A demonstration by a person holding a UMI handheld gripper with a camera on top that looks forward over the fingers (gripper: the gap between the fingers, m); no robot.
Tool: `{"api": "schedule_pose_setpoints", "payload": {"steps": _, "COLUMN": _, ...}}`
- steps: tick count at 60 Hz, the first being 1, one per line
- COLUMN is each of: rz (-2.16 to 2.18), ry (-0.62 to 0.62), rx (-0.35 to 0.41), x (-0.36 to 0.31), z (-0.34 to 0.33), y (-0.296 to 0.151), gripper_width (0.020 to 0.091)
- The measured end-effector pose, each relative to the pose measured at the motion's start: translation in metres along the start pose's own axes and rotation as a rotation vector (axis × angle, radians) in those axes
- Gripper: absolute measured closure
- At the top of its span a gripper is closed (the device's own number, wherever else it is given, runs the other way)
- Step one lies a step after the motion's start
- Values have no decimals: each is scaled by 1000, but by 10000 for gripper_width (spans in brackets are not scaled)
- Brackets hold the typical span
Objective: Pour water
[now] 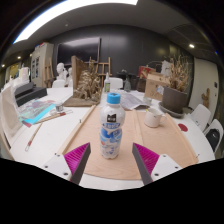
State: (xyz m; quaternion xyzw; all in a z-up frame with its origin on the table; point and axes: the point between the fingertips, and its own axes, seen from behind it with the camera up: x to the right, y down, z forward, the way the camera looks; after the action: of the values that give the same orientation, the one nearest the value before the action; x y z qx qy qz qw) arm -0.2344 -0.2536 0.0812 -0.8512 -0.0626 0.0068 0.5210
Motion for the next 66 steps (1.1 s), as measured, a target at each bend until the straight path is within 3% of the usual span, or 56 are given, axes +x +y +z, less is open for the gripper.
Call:
{"api": "schedule_pose_setpoints", "payload": {"steps": 10, "rz": 62, "ry": 56, "rx": 61, "x": -4, "z": 68, "y": -8, "gripper_width": 288}}
{"api": "schedule_pose_setpoints", "payload": {"steps": 14, "rz": 70, "ry": 79, "rx": 68, "x": -2, "z": 87, "y": -7, "gripper_width": 405}}
{"api": "schedule_pose_setpoints", "payload": {"steps": 18, "rz": 84, "ry": 98, "rx": 89, "x": 0, "z": 98, "y": -10, "gripper_width": 587}}
{"api": "schedule_pose_setpoints", "payload": {"steps": 30, "rz": 91, "ry": 116, "rx": 89, "x": -1, "z": 95, "y": -10, "gripper_width": 745}}
{"api": "schedule_pose_setpoints", "payload": {"steps": 38, "rz": 72, "ry": 97, "rx": 75, "x": -10, "z": 93, "y": -23, "gripper_width": 747}}
{"api": "schedule_pose_setpoints", "payload": {"steps": 45, "rz": 120, "ry": 44, "rx": 108, "x": -22, "z": 90, "y": -63, "gripper_width": 746}}
{"api": "schedule_pose_setpoints", "payload": {"steps": 66, "rz": 1025, "ry": -376, "rx": 220, "x": -3, "z": 134, "y": -233, "gripper_width": 751}}
